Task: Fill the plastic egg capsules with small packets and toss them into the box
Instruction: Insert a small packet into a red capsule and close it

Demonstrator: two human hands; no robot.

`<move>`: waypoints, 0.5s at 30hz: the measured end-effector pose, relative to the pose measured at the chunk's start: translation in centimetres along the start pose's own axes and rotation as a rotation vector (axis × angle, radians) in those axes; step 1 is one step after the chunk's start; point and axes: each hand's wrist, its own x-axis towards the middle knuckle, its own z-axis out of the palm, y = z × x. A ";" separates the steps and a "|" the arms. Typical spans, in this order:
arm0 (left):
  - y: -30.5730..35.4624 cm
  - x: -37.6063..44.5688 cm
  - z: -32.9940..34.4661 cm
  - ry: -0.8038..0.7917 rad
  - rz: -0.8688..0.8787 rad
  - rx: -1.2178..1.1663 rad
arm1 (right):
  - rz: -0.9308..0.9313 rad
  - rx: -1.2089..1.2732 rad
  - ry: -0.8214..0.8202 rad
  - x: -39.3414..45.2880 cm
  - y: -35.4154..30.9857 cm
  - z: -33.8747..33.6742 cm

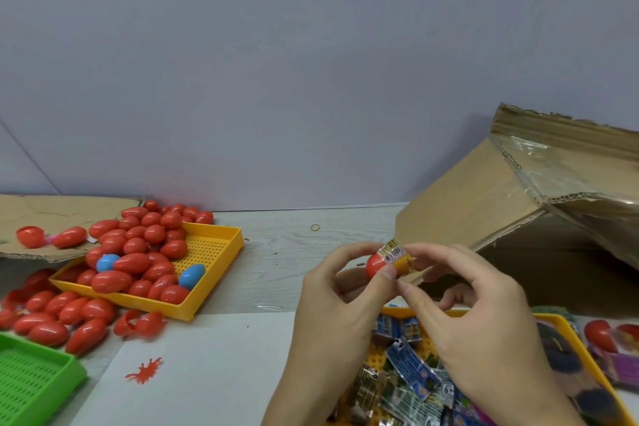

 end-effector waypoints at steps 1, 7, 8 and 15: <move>0.0 0.0 0.0 -0.008 0.000 0.007 | -0.016 -0.015 0.007 0.0 0.0 0.0; -0.3 0.1 0.1 -0.012 -0.023 0.026 | -0.098 -0.108 0.037 -0.1 -0.4 0.2; -0.3 0.1 0.2 -0.019 -0.033 0.027 | -0.110 -0.132 0.042 -0.1 -0.5 0.2; -0.3 0.0 0.6 -0.052 -0.094 0.028 | -0.151 -0.291 0.065 -0.1 -0.6 0.3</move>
